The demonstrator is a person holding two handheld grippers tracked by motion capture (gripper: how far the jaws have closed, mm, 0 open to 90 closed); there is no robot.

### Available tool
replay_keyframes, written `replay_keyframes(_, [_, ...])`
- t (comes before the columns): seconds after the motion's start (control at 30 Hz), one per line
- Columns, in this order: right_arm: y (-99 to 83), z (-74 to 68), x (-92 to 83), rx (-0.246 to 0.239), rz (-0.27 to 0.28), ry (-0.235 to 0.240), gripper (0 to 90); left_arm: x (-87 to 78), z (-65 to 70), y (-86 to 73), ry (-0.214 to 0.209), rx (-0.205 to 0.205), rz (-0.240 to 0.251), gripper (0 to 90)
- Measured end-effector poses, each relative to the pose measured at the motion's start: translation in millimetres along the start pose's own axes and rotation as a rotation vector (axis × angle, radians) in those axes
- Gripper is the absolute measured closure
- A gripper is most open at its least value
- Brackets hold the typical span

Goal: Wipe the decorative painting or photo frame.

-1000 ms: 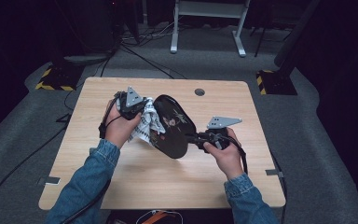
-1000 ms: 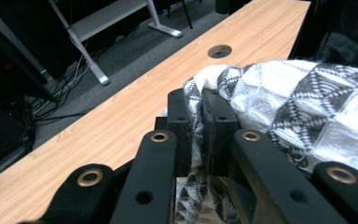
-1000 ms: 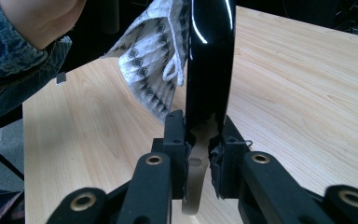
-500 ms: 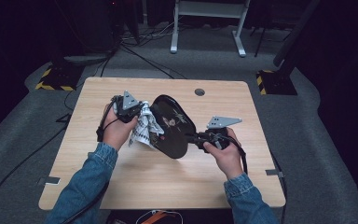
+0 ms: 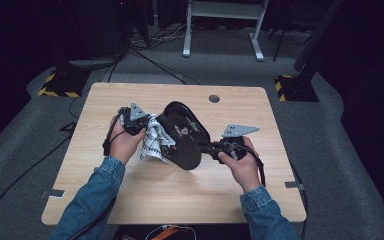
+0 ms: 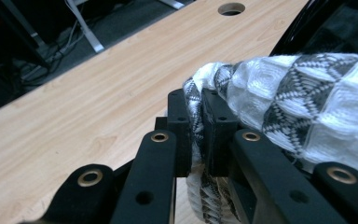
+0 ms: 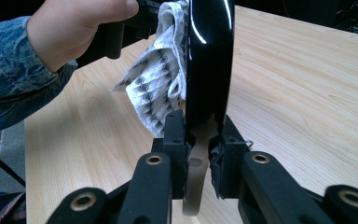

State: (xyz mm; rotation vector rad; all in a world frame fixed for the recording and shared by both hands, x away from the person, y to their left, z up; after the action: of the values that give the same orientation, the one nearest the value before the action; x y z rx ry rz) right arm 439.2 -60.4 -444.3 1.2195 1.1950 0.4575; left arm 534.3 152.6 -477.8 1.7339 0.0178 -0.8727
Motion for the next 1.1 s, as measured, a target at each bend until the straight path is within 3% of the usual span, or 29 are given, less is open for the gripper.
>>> replay_keyframes(0.13, [0.1, 0.2, 0.1, 0.000, -0.001, 0.001, 79.0, 2.5, 0.5, -5.7, -0.005, -0.010, -0.008, 83.4])
replay_keyframes(0.27, [0.3, 0.0, 0.2, -0.001, -0.001, 0.003, 79.0, 2.7, 0.8, -7.7, 0.009, 0.007, -0.008, 83.4])
replay_keyframes(0.53, [1.2, -0.1, 0.8, -0.006, -0.003, 0.004, 78.9, 8.7, 3.0, -19.4, -0.006, -0.021, -0.032, 83.5])
replay_keyframes(1.1, [1.4, -0.1, 1.0, -0.008, -0.003, 0.005, 79.0, 20.2, 14.4, -47.3, -0.033, -0.037, -0.083, 83.5])
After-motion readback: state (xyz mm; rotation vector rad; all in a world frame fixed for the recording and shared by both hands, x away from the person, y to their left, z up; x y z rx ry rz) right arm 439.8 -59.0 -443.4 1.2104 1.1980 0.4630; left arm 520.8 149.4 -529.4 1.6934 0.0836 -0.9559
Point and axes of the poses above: each handheld gripper's, and its own axes: x roughly forward along the jaws, y roughly out of its top, z roughly to its right, the point moved 10 cm from there along x, roughly forward along the jaws, and after that the axes turned 4 degrees about -x, right-handed, at the moved point
